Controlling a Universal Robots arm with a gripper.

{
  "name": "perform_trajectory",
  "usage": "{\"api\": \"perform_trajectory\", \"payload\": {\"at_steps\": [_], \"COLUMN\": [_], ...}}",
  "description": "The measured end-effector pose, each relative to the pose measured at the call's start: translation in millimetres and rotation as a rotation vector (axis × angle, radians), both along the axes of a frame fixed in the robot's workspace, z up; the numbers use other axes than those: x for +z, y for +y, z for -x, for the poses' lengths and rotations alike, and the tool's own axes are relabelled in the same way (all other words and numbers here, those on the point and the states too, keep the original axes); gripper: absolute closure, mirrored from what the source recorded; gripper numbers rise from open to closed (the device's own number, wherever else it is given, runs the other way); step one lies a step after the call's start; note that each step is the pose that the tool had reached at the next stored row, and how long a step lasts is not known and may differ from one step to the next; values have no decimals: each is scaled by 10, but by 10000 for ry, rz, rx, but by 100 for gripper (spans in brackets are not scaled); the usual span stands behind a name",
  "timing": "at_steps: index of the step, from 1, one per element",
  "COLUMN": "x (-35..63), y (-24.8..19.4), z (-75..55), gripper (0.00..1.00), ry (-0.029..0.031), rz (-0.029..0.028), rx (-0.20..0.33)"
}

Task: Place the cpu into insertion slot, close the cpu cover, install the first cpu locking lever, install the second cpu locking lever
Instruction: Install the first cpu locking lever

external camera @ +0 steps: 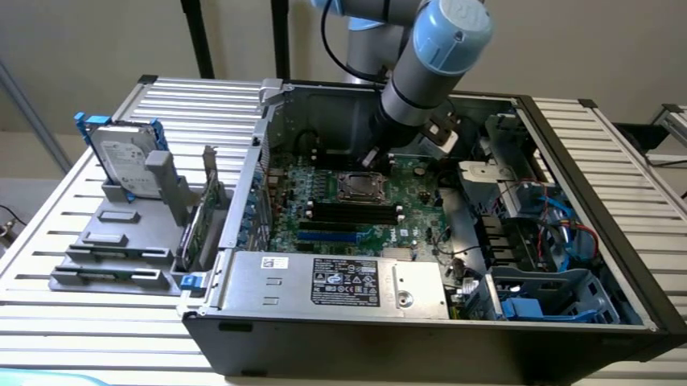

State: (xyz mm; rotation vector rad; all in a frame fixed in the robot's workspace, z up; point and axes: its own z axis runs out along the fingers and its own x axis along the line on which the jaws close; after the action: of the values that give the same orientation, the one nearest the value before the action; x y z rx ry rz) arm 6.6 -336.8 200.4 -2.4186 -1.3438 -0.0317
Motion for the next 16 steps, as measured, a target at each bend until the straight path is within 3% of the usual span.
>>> {"api": "perform_trajectory", "payload": {"at_steps": [5,10,16], "x": [34,49,54], "y": [-30,-52,-54], "z": [53,187,201], "gripper": [89,89,89], "ry": [4,4,4], "rz": [0,0,-32], "rx": [0,0,-1]}}
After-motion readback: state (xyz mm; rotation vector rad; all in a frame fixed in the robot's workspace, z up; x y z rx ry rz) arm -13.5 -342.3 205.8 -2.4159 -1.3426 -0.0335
